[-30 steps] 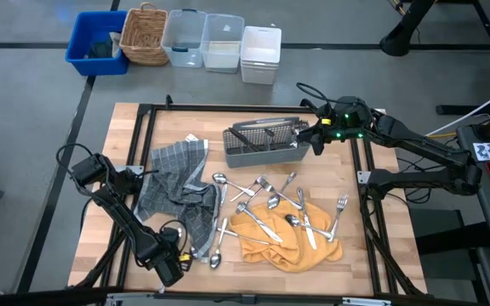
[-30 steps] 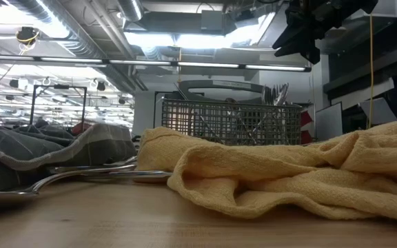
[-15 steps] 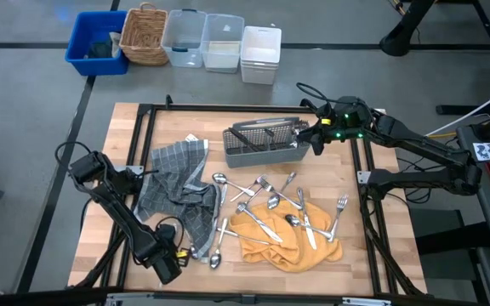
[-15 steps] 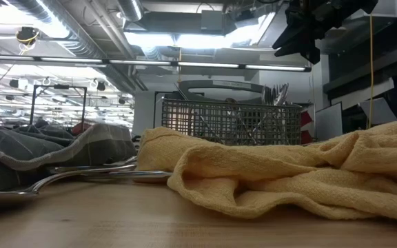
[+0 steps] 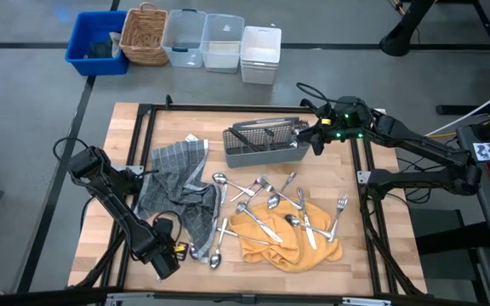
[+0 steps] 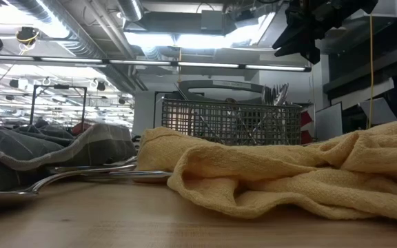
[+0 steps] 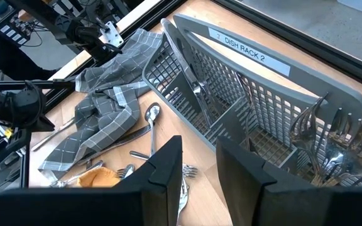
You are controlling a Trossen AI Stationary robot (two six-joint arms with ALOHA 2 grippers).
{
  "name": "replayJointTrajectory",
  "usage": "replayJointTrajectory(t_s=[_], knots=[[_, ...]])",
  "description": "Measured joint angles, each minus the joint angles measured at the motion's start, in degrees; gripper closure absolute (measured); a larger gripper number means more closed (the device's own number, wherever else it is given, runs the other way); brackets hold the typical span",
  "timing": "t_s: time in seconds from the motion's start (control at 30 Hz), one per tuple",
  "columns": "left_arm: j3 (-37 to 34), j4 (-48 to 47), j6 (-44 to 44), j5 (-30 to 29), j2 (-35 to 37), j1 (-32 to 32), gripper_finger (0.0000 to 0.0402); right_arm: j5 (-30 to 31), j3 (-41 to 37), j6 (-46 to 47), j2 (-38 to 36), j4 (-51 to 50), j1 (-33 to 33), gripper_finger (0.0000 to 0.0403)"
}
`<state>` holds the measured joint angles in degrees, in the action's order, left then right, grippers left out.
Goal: Sort silverware
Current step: Put the silver knife into the gray utensil holder
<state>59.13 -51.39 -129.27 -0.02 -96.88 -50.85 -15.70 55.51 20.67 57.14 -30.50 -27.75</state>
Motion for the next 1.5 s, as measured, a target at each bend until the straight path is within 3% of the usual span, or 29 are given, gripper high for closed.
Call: replayJointTrajectory(t_s=[0.2,0.57,1.5], knots=[[0.02,-0.24,4.08,0.92,0.00,-0.01,0.0365,0.00,0.00,0.00,0.00,0.00,0.00,0.0302],[-4.10,6.28,3.58,1.32,0.00,-0.04,0.0294,-0.02,0.00,0.00,0.00,-0.02,0.00,0.0302],[-5.18,10.47,4.89,5.52,-1.48,-0.10,0.0307,-0.02,0.00,0.00,0.00,-0.04,0.00,0.0302]])
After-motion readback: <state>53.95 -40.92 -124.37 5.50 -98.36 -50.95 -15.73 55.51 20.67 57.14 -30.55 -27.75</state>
